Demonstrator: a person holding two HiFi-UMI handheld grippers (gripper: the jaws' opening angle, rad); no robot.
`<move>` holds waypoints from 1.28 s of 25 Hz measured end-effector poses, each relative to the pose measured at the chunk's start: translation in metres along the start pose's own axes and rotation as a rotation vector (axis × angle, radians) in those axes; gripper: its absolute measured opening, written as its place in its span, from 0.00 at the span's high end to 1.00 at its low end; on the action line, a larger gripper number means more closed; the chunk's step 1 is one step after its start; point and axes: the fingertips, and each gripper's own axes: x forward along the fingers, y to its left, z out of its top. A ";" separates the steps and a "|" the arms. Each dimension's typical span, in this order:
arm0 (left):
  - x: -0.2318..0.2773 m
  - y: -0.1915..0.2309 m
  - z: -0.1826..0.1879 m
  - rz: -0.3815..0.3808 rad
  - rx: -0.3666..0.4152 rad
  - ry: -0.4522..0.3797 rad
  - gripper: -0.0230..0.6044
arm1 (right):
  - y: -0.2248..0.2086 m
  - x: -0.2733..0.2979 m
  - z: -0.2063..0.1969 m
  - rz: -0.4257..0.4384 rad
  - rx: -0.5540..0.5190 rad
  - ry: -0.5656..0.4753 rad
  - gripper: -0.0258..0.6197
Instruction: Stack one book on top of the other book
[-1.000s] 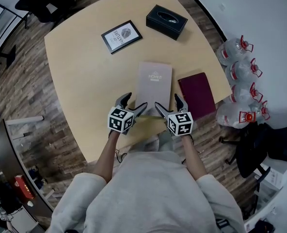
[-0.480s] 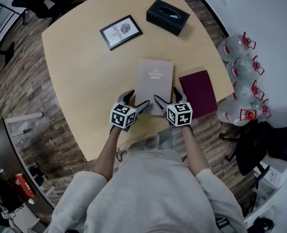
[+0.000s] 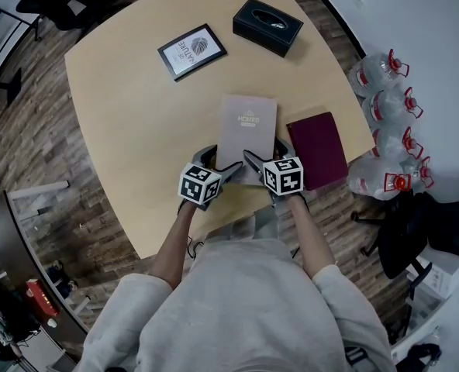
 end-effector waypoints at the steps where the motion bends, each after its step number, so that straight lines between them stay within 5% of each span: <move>1: 0.001 0.000 0.000 -0.002 -0.002 0.002 0.35 | -0.001 0.001 0.000 -0.002 0.001 0.005 0.27; 32: 0.004 0.003 -0.005 0.070 -0.025 0.033 0.38 | 0.000 0.001 -0.004 -0.017 0.015 0.039 0.25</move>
